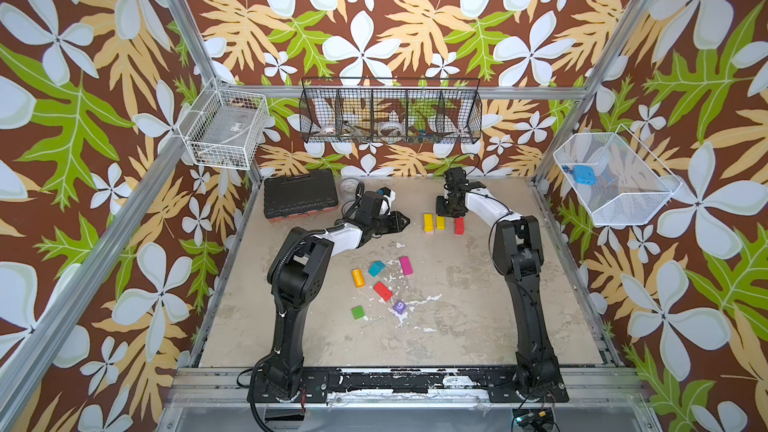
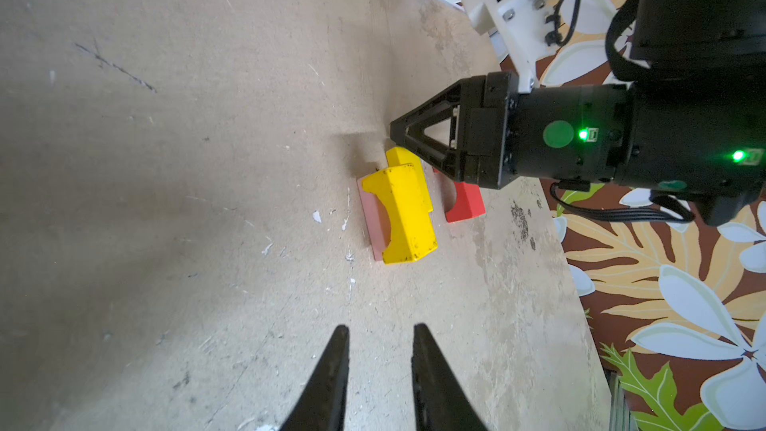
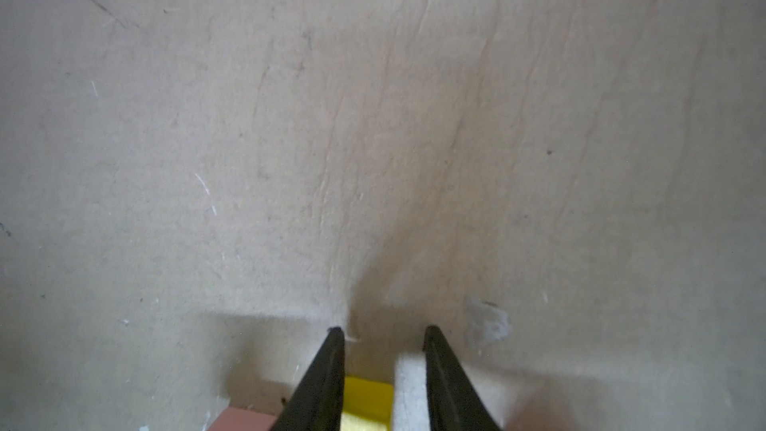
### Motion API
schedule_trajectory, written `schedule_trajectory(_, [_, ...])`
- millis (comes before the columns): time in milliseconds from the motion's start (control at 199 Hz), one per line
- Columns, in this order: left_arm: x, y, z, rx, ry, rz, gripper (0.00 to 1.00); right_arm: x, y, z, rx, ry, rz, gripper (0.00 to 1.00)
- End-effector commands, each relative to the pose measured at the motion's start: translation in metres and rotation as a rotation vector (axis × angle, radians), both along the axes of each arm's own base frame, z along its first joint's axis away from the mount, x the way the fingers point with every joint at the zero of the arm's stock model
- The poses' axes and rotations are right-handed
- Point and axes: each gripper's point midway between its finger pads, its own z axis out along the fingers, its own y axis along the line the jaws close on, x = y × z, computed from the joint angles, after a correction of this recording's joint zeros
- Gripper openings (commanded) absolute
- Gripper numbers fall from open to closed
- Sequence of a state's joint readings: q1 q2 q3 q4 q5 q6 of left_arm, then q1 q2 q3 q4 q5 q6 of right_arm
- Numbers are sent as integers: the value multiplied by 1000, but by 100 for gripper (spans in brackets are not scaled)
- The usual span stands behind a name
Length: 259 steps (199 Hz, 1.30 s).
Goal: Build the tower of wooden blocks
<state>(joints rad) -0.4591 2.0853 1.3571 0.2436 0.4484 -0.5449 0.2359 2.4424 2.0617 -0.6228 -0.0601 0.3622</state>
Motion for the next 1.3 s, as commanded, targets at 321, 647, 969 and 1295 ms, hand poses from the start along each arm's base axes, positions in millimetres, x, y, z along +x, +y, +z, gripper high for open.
schedule_trajectory(321, [-5,2,15,-21,-37,-4,29,-10,4,26,41,-39,-38,34])
schedule_trajectory(647, [-7,3,18,-26,-43,-5,29,-40,-16,38,2,-43,-119,29])
schedule_trajectory(969, [-8,2,17,-29,-40,-6,29,-57,-16,8,11,15,-109,25])
schedule_trajectory(1295, [-8,2,15,-28,-37,-5,29,-59,-9,1,45,29,-92,23])
